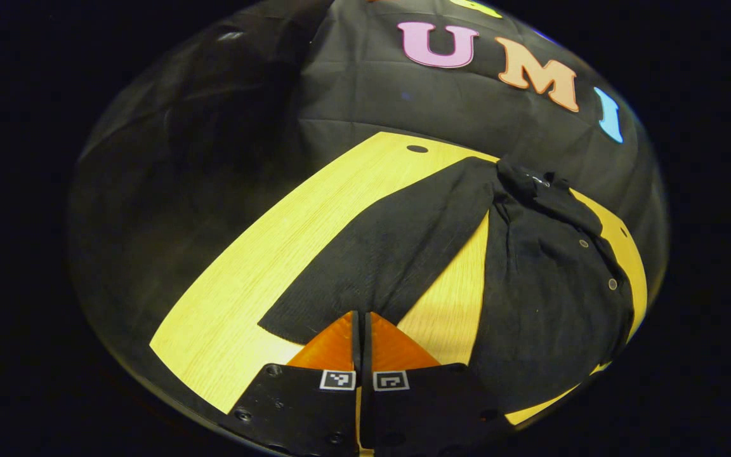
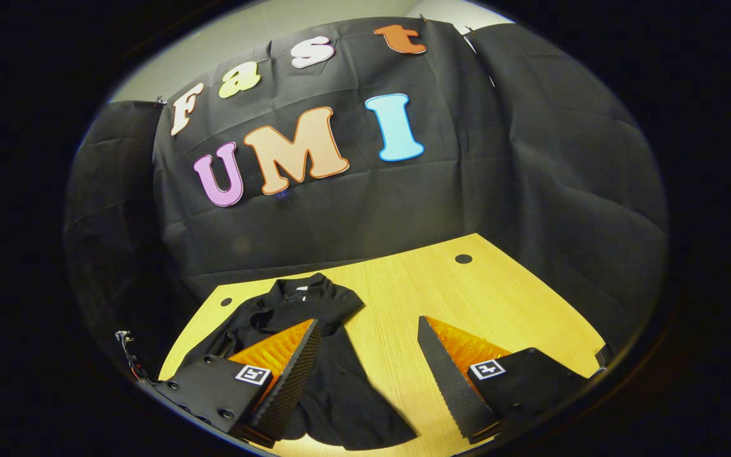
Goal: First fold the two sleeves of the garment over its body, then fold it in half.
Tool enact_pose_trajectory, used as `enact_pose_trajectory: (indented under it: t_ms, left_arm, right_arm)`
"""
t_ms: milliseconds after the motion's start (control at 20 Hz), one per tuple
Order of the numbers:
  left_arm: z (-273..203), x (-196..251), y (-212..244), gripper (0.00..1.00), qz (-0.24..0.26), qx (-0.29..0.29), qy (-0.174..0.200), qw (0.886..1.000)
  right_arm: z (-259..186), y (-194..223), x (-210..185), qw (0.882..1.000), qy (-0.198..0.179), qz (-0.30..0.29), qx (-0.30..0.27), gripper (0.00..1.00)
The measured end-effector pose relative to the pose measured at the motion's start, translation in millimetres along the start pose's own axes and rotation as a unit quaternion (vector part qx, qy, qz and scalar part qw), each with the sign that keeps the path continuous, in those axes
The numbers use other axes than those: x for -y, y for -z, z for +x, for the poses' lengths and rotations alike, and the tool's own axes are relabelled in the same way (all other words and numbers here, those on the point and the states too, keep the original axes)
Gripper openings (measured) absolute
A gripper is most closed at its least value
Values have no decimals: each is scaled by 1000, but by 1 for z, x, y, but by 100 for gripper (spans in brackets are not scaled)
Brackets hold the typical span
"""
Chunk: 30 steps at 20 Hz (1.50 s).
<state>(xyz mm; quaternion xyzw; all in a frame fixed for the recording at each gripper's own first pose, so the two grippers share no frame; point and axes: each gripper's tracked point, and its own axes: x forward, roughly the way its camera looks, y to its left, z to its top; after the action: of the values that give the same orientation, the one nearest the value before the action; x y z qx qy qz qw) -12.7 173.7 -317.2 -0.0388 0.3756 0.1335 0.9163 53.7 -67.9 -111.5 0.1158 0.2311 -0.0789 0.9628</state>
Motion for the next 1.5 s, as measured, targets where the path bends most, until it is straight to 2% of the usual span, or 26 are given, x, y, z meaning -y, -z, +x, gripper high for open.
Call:
enact_pose_trajectory:
  t_ms: [150, 400, 500, 700, 950, 1150, 1300, 1500]
  left_arm:
    - [-1, 3, -1, 0, 0, -9, 16, 1000]
    - [-6, 3, -14, 0, -49, -20, 41, 998]
    - [-9, 7, -35, 0, -53, -2, 48, 997]
    - [-25, 33, -90, 0, -23, 54, 81, 995]
    - [-39, 90, -165, 0, -4, 106, 133, 985]
    - [-48, 150, -217, 0, 2, 161, 172, 972]
    - [-39, 196, -240, 0, 39, 183, 181, 965]
    - [-21, 270, -246, 0, 68, 178, 202, 961]
  right_arm:
    - [-11, 4, 1, 1000, 9, 16, 7, 98]
    - [-33, 17, 5, 999, 30, 24, 22, 98]
    - [-43, 20, 7, 999, 33, 32, 27, 98]
    - [-55, 27, 12, 998, 42, 39, 30, 98]
    - [-60, 22, 27, 997, 53, 39, 34, 98]
    - [-59, 25, 46, 997, 70, 27, 30, 98]
    - [-47, 30, 59, 997, 73, 30, 21, 98]
    - [-23, 39, 70, 998, 47, 46, -13, 98]
